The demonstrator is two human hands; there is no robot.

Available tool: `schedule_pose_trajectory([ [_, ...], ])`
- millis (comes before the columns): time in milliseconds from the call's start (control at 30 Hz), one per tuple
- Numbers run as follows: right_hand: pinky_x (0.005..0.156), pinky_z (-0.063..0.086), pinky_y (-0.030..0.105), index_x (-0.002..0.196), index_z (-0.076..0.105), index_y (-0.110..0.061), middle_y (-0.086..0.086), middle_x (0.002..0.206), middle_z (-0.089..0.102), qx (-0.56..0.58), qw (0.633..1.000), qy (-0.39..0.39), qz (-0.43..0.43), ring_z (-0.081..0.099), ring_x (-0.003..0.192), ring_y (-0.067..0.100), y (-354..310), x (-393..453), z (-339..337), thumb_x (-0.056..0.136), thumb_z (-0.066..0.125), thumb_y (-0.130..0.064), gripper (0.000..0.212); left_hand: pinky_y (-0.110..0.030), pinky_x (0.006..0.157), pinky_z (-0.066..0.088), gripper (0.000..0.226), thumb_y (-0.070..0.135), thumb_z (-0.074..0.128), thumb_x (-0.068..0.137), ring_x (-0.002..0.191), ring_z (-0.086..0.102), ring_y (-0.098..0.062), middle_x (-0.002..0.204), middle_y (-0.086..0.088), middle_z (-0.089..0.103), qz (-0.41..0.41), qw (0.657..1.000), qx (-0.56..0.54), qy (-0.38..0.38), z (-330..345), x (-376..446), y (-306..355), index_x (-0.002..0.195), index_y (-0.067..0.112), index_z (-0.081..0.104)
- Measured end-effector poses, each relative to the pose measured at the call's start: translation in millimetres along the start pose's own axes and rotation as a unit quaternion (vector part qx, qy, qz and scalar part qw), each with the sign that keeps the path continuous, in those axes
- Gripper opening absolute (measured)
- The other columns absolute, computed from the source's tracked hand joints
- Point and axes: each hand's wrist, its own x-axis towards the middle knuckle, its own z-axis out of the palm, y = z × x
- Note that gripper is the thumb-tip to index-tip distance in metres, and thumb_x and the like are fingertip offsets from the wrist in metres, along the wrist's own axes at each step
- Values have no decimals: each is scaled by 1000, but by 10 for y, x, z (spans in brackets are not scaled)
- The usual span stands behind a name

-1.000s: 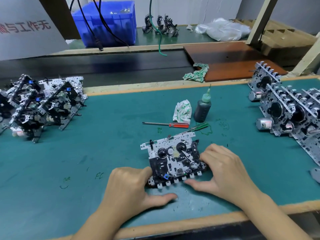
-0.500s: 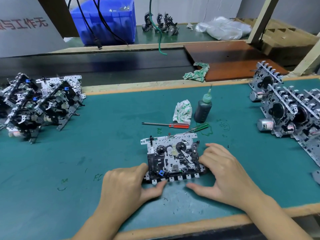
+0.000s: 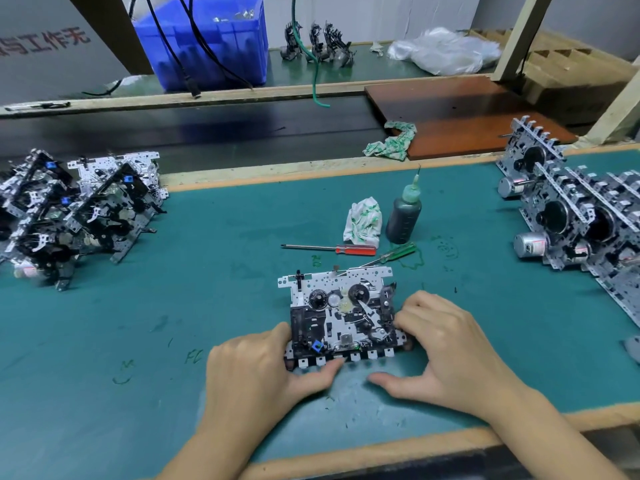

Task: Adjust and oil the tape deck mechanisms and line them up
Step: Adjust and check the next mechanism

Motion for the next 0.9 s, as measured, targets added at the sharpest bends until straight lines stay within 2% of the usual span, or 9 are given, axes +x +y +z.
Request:
schedule_pose_trajectory([
  [133,53,38,26,61,54,-11,-3,62,49,-12,1000,3,23,48,59,17,-33,-12,34,76,55,-58,49,-22,35,28,65,80,47,57,29,45,-23,32,-1,40,7,1000,-10,-27,-14,20,-41,46,16,45],
  [233,52,37,23,64,53,-12,-3,64,49,-5,999,-5,31,49,60,17,-15,-8,29,75,54,-60,49,-23,34,31,68,84,44,55,30,47,-22,33,0,42,1,998,-13,-56,-26,28,-33,48,16,51],
  [400,43,43,26,59,50,-9,-2,58,48,6,998,14,67,45,58,15,-41,7,30,70,57,-62,54,-16,35,29,58,77,52,59,29,43,-18,33,0,38,54,996,-54,-38,-35,11,-9,48,19,50],
  [500,46,40,25,62,49,-12,-4,60,46,13,998,0,56,42,59,13,-16,16,21,72,56,-61,50,-22,32,34,63,76,47,62,29,45,-22,32,-3,40,6,998,-41,-46,-33,27,12,46,15,52],
  [600,47,44,26,63,50,-11,-3,61,47,14,999,-21,38,49,59,18,6,11,9,77,54,-57,48,-26,31,34,60,75,47,62,29,45,-22,32,-4,40,2,998,-42,-43,-33,31,-17,47,17,44],
  [700,51,37,27,62,50,-11,-5,60,44,24,998,-31,50,44,58,15,-8,26,-28,79,54,-57,48,-21,34,33,54,75,49,61,32,43,-22,32,-3,39,8,997,-65,-52,-86,56,-31,49,23,39],
  [800,57,30,22,67,47,-25,-13,62,39,155,983,-39,86,36,62,5,-35,69,-69,82,51,-53,32,-21,40,29,56,81,51,60,42,34,-19,38,-3,40,-24,985,-158,-67,-146,59,-59,51,26,48],
  [833,57,31,21,66,45,-31,-12,60,40,220,968,-33,116,38,60,3,-49,92,-84,83,49,-52,27,-19,43,25,61,83,50,62,44,27,-15,42,-4,38,-45,974,-213,-66,-164,59,-71,50,24,50],
  [900,56,34,23,55,46,-32,0,54,48,311,934,-12,174,44,54,7,-97,160,-108,82,46,-55,35,-22,45,22,63,78,54,67,47,22,-11,44,-4,31,-85,945,-310,-54,-200,69,-73,47,18,43],
])
